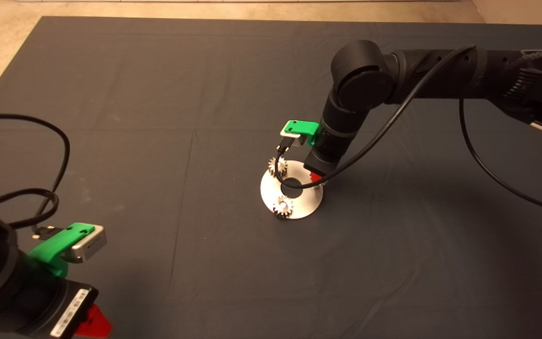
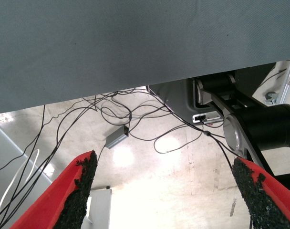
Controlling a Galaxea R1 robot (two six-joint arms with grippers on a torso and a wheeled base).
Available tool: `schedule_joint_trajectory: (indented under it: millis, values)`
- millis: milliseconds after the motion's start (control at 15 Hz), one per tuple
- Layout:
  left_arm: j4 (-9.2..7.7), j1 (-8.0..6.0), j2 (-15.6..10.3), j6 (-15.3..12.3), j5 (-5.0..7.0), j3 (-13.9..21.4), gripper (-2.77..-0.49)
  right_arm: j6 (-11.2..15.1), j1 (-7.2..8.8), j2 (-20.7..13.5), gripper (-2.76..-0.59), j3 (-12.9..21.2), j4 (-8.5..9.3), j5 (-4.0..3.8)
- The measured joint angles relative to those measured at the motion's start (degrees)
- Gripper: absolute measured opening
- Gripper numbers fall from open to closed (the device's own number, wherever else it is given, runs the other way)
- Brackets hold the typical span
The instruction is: Install three planetary gears onto the carrier pins
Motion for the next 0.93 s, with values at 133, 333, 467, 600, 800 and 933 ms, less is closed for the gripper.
schedule_joint_trajectory:
  millis: [133, 333, 467, 600, 800, 933]
  values:
    - [0.0, 0.0, 0.0, 0.0, 0.0, 0.0, -1.24, 0.0, -0.02, -0.02, -2.34, 0.0, 0.0, 0.0]
    - [-0.02, 0.0, 0.0, 0.0, 0.0, 0.0, -1.24, -0.04, -0.02, -0.05, -2.34, 0.0, 0.0, -0.02]
    - [-0.05, 0.0, 0.0, 0.0, 0.0, 0.0, -1.24, -0.06, -0.05, -0.02, -2.34, 0.0, 0.0, 0.0]
    - [-0.11, 0.0, 0.0, 0.0, 0.0, 0.0, -1.24, -0.06, -0.07, -0.02, -2.34, 0.0, 0.0, -0.02]
    - [-0.13, 0.0, 0.0, 0.0, 0.0, 0.0, -1.24, -0.04, -0.18, 0.0, -2.34, 0.0, 0.0, 0.0]
    - [-0.16, 0.0, 0.0, 0.0, 0.0, 0.0, -1.24, -0.04, -0.19, 0.0, -2.34, 0.0, 0.0, 0.0]
